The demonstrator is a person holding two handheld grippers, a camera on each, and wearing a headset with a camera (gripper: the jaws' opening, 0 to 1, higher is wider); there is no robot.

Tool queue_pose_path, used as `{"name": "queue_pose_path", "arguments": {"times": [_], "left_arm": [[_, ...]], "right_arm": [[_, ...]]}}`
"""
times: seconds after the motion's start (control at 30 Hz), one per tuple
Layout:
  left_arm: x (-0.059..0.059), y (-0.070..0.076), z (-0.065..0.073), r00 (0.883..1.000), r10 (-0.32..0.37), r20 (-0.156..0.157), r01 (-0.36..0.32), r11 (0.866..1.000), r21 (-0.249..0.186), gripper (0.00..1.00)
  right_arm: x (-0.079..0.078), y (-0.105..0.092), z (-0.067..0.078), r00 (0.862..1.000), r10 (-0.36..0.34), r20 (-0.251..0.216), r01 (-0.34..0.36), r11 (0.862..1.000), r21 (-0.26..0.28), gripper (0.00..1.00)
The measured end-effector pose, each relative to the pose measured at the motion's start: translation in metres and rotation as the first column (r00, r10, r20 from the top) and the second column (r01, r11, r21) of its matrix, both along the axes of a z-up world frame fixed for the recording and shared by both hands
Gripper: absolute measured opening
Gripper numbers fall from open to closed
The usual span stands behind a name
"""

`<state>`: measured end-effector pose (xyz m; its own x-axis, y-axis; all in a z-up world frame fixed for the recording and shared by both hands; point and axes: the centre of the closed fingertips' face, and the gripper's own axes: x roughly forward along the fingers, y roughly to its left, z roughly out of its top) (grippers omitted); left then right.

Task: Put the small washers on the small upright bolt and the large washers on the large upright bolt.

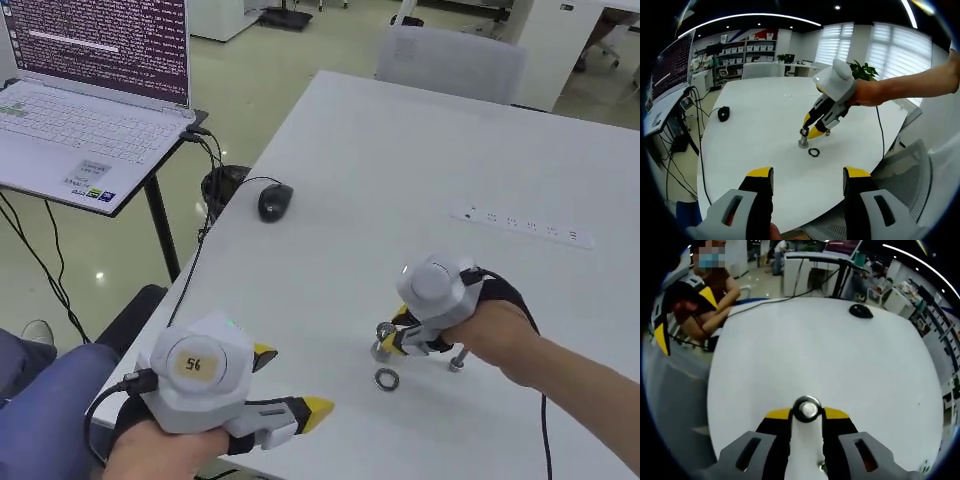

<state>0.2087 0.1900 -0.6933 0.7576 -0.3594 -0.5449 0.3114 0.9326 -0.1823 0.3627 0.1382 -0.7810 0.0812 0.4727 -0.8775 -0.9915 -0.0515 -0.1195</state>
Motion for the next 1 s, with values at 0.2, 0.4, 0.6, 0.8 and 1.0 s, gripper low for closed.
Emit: {"name": "queue_pose_path", "arguments": {"times": [0.2,0.4,0.6,0.8,1.0], "left_arm": [[-0.002,0.003,-0.002,1.000,0.003,-0.004,-0.003,1.000,0.000,0.55],[-0.001,0.006,0.000,1.000,0.011,-0.001,-0.011,1.000,0.000,0.55],[-0.001,0.005,-0.001,1.000,0.010,-0.002,-0.010,1.000,0.002,0.55],[-0.001,0.004,-0.001,1.000,0.010,-0.001,-0.010,1.000,0.000,0.55],[-0.002,0.002,-0.003,1.000,0.008,-0.005,-0.008,1.000,-0.003,0.55]], "right_arm": [[0.001,0.000,-0.020,0.999,-0.030,-0.020,0.029,0.999,-0.037,0.24],[0.001,0.000,-0.032,0.998,-0.058,-0.038,0.056,0.997,-0.049,0.24],[-0.002,-0.002,-0.031,0.998,-0.040,-0.042,0.038,0.998,-0.050,0.24],[-0.001,-0.023,-0.030,0.990,-0.126,-0.070,0.124,0.992,-0.026,0.24],[-0.021,-0.049,-0.041,0.988,-0.102,-0.116,0.095,0.993,-0.065,0.23]]}}
